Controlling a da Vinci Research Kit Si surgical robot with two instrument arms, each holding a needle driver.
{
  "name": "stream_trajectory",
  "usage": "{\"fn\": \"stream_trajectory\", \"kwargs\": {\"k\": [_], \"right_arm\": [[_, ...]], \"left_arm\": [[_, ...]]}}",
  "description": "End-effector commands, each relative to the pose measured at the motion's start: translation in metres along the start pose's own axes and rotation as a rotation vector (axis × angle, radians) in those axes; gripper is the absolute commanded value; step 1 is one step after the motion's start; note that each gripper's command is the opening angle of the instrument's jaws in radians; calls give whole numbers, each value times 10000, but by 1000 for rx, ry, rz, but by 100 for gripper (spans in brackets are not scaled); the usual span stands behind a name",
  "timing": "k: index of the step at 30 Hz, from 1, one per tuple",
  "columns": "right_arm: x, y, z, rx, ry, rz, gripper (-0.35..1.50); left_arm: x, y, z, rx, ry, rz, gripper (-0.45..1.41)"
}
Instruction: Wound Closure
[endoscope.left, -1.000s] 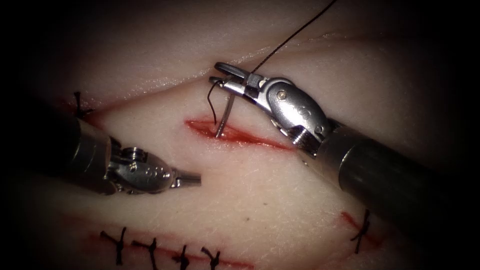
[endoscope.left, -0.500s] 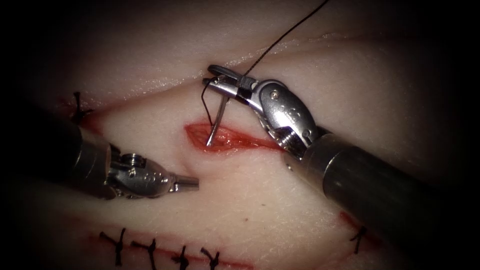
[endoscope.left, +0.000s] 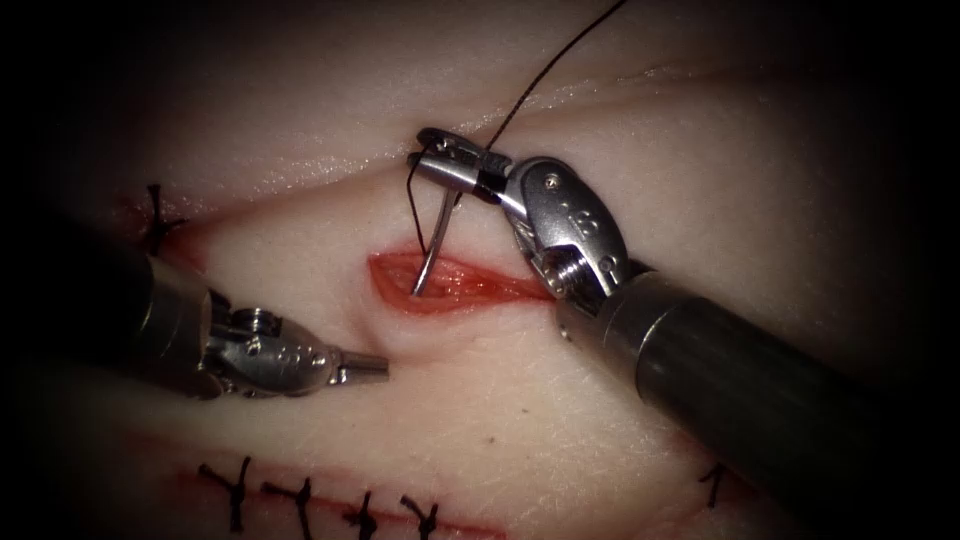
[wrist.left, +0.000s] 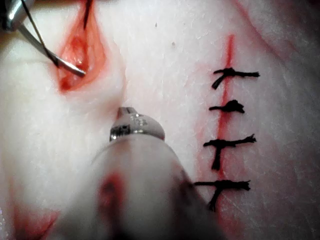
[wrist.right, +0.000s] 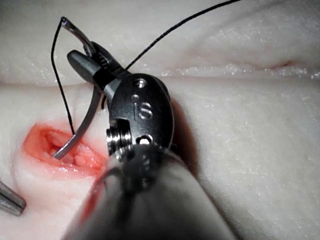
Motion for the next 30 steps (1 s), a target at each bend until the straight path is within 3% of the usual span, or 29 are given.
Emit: {"fn": "stream_trajectory", "kwargs": {"k": [1,16,30], "right_arm": [[-6,0,8,3,1,15,-35],[-28,-20,8,17,-17,164,-35],[-48,-66,10,35,-24,355,-35]], "left_arm": [[-7,5,7,-2,-3,0,-35],[-11,4,3,-5,-2,-2,-38],[-12,0,4,-6,1,-1,-42]]}}
